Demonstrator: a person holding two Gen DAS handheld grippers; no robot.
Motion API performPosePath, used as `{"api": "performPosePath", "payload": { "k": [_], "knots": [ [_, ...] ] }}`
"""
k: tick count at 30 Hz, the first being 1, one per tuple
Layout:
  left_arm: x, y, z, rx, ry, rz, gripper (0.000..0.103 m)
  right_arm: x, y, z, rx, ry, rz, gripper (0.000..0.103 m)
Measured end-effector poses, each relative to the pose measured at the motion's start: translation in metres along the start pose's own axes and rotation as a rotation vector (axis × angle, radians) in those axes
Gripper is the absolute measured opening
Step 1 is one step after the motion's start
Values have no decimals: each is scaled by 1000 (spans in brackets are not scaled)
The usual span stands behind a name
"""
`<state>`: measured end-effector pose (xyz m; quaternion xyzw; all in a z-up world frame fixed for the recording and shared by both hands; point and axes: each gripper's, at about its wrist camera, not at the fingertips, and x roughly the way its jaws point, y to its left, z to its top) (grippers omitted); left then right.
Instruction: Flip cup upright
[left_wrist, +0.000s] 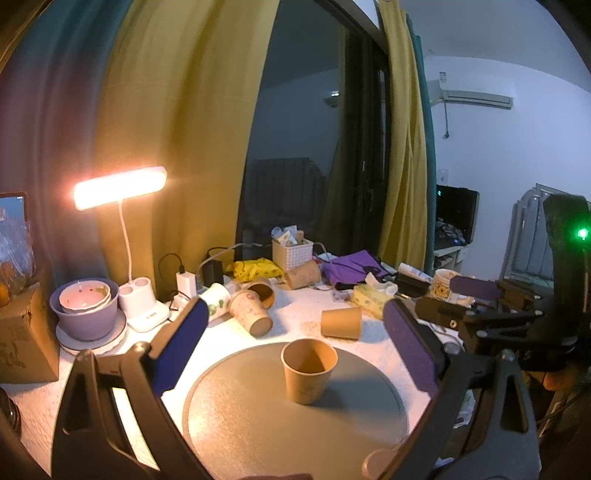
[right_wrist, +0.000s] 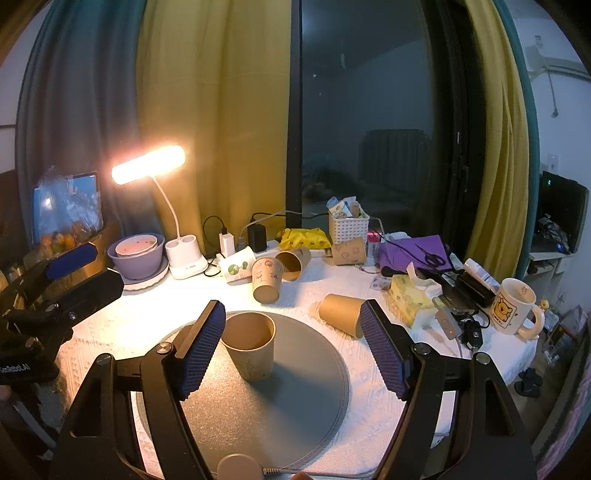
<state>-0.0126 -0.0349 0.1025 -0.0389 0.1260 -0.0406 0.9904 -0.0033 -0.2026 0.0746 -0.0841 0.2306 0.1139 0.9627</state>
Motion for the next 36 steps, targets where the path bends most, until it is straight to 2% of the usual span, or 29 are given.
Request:
{"api": "performPosePath", "payload": {
  "k": [36],
  "knots": [
    [-1, 11, 7, -1, -7, -5, 96, 0, -1, -2, -1, 2, 2, 78]
  ]
}}
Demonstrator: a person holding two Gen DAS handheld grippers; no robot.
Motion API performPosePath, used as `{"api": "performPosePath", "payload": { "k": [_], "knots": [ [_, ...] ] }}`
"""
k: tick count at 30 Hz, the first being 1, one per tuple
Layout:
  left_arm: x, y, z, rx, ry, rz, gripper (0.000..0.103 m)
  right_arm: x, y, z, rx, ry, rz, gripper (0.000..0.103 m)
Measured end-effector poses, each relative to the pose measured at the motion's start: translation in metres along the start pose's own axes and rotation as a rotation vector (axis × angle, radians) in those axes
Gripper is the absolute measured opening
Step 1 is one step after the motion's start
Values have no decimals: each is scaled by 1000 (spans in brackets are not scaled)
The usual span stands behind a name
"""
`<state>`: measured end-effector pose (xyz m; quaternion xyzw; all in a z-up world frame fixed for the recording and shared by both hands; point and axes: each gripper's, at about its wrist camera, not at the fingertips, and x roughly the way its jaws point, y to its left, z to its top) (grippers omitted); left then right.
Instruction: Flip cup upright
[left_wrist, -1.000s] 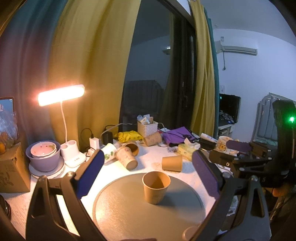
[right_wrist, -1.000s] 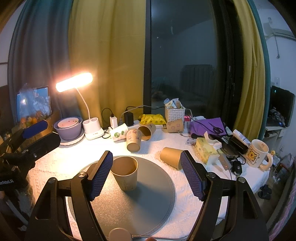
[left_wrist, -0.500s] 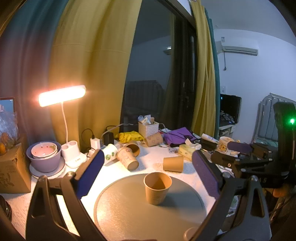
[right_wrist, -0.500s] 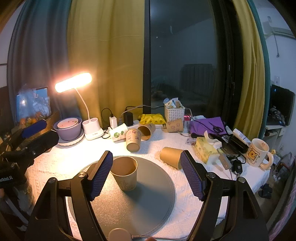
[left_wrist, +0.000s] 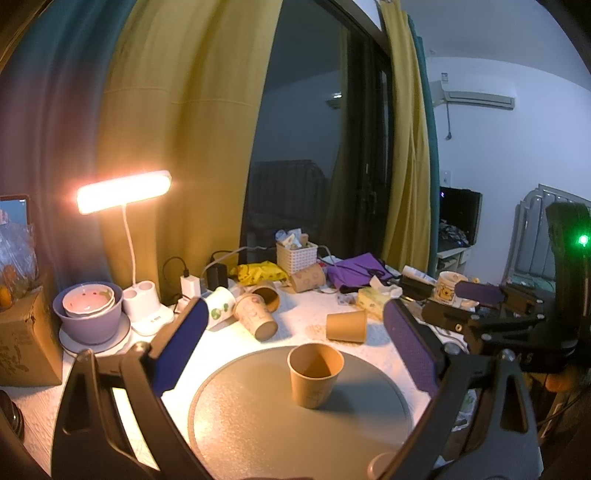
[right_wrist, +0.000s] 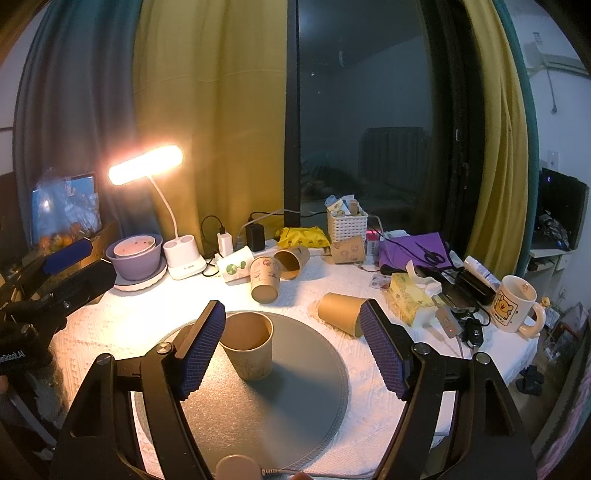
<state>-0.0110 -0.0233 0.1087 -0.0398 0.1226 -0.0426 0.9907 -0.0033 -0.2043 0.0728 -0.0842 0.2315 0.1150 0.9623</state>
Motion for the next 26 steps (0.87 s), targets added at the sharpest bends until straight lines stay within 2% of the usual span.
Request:
{"api": "performPosePath", "payload": {
  "k": [21, 26],
  "knots": [
    [0, -2, -1, 2, 0, 0, 97, 0, -1, 0, 2, 0, 0, 78],
    [-5, 0, 1, -3, -27, -57, 96, 1, 0, 1, -7, 0, -1, 78]
  ]
}}
